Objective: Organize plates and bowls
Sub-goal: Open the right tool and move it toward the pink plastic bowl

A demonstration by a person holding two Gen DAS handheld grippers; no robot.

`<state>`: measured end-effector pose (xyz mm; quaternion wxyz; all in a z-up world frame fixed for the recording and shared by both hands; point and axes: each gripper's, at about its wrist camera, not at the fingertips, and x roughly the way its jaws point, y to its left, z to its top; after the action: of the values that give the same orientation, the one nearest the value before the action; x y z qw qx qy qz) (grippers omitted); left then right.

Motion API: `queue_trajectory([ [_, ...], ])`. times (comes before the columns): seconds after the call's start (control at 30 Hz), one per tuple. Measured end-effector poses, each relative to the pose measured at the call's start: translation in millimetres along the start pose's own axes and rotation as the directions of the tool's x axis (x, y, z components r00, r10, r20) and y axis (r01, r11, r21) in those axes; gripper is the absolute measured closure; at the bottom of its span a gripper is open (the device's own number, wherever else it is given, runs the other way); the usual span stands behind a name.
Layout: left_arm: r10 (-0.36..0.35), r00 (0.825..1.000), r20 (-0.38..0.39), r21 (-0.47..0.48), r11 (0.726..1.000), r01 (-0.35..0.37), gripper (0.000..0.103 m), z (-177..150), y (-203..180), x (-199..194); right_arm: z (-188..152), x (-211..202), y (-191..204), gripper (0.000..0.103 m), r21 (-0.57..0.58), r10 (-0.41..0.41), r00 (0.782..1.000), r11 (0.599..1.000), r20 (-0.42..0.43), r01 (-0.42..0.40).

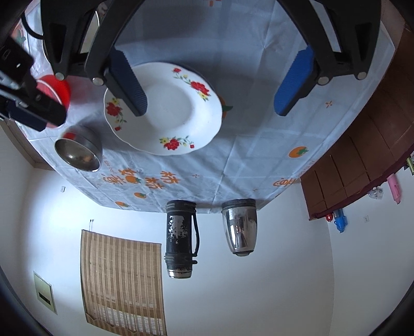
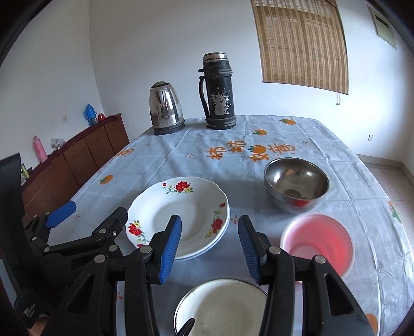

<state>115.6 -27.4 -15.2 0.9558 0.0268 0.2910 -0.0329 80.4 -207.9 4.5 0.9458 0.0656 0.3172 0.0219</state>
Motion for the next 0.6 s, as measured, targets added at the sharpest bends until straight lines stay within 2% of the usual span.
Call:
queue_trajectory([
  [0.27,-0.036,0.999,0.011,0.053,0.998,0.035,0.003,-11,-19,-16,-25,-38,-48,0.055,0.049,-0.090,0.995,0.995,0.040,0.088],
  [0.5,-0.060,0.998,-0.014,0.046,0.997,0.060,0.003,-13,-39,-14,-42,-57,-92,0.055,0.098,-0.168,0.985,0.981,0.026,0.165],
  [0.6,-0.077,0.997,-0.008,0.077,0.994,0.077,0.003,-16,-52,-18,-46,-60,-103,0.055,0.110,-0.188,0.982,0.977,0.019,0.184],
])
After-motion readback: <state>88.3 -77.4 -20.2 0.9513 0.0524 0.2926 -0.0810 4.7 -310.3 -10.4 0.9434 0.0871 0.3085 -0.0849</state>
